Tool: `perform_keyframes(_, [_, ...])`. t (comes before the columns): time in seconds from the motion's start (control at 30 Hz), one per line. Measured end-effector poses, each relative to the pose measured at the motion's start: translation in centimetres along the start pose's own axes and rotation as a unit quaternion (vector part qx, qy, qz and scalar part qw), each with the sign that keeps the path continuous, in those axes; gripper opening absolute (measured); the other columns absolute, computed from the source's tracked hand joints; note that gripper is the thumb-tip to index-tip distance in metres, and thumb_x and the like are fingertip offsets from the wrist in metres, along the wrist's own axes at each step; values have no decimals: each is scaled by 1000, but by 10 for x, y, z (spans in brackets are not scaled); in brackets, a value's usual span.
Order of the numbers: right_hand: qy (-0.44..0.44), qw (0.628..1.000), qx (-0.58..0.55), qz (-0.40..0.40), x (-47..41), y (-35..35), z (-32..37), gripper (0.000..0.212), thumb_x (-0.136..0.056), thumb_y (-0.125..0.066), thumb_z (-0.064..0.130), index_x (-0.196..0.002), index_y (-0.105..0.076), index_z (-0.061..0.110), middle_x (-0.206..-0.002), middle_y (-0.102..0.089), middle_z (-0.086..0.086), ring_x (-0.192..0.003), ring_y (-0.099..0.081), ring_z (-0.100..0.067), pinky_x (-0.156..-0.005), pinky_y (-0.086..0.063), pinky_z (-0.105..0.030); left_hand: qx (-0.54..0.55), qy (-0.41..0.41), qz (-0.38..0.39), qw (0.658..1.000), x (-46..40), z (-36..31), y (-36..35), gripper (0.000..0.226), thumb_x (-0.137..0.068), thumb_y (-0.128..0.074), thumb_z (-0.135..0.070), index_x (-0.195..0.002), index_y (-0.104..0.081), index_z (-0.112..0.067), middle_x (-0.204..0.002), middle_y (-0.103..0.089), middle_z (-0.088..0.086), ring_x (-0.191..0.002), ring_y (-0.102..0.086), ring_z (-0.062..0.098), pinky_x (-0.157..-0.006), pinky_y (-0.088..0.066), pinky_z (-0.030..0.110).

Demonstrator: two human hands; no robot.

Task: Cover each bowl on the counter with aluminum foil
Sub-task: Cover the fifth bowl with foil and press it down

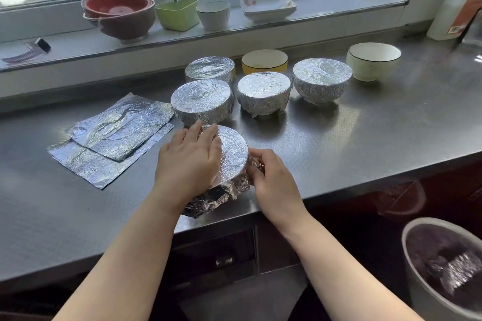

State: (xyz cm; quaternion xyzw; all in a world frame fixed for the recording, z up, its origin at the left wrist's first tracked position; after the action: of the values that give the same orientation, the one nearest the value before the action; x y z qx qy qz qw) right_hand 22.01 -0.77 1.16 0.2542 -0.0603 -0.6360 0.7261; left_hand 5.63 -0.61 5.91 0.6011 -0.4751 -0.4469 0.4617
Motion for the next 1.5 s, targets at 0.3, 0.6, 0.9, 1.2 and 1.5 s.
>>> perform_keyframes(0.3, [-37,998,-56,0,-7,8,-5,10,-95,-62,21,-86,-61,25,-93,-64,6,-81,-59,1,-73,-41,-7,-2,3,8,1000,0,-1,2,51,-102,-15,-48,-152,-21,-40,-163,-16,-6,-148,-13,19,-117,-17,43])
perform_keyframes(0.6, [-129,931,-199,278,-57,16,-16,14,-85,-69,-1,-74,-66,9,-65,-67,2,-59,-59,-4,-62,-50,-15,-12,6,19,1000,1,-3,2,52,-102,-17,-48,-153,-19,-38,-163,-13,-4,-149,-12,21,-116,-17,44])
perform_keyframes(0.9, [-117,897,-53,422,-82,1,-18,16,-88,-67,8,-75,-67,17,-63,-63,8,-59,-56,-2,-59,-43,-16,-10,10,22,1000,2,-4,3,53,-101,-17,-50,-153,-18,-38,-164,-12,-5,-149,-10,21,-116,-15,46])
perform_keyframes(1.2, [-83,951,-36,296,-74,20,-2,13,-81,-76,8,-79,-64,7,-68,-66,-7,-60,-60,-10,-52,-43,-19,-4,22,25,999,2,-4,3,53,-102,-17,-49,-153,-17,-38,-164,-10,-5,-149,-9,22,-117,-14,46])
perform_keyframes(1.5, [-73,978,-154,-118,6,10,9,25,-96,-54,8,-110,-58,28,-117,-58,0,-98,-60,-5,-92,-52,-28,6,55,13,998,3,-8,2,53,-101,-17,-49,-153,-18,-37,-164,-11,-4,-149,-8,24,-116,-13,48])
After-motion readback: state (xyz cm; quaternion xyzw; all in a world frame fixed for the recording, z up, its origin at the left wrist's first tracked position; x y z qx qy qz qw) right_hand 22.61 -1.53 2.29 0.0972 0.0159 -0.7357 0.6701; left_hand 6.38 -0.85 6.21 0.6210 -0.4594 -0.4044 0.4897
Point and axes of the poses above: each hand's wrist, its own x-axis away from the middle knuckle, its own y-axis out of the back of the hand, z = x × y, the point moved 6 cm from there along -x, towards the middle knuckle
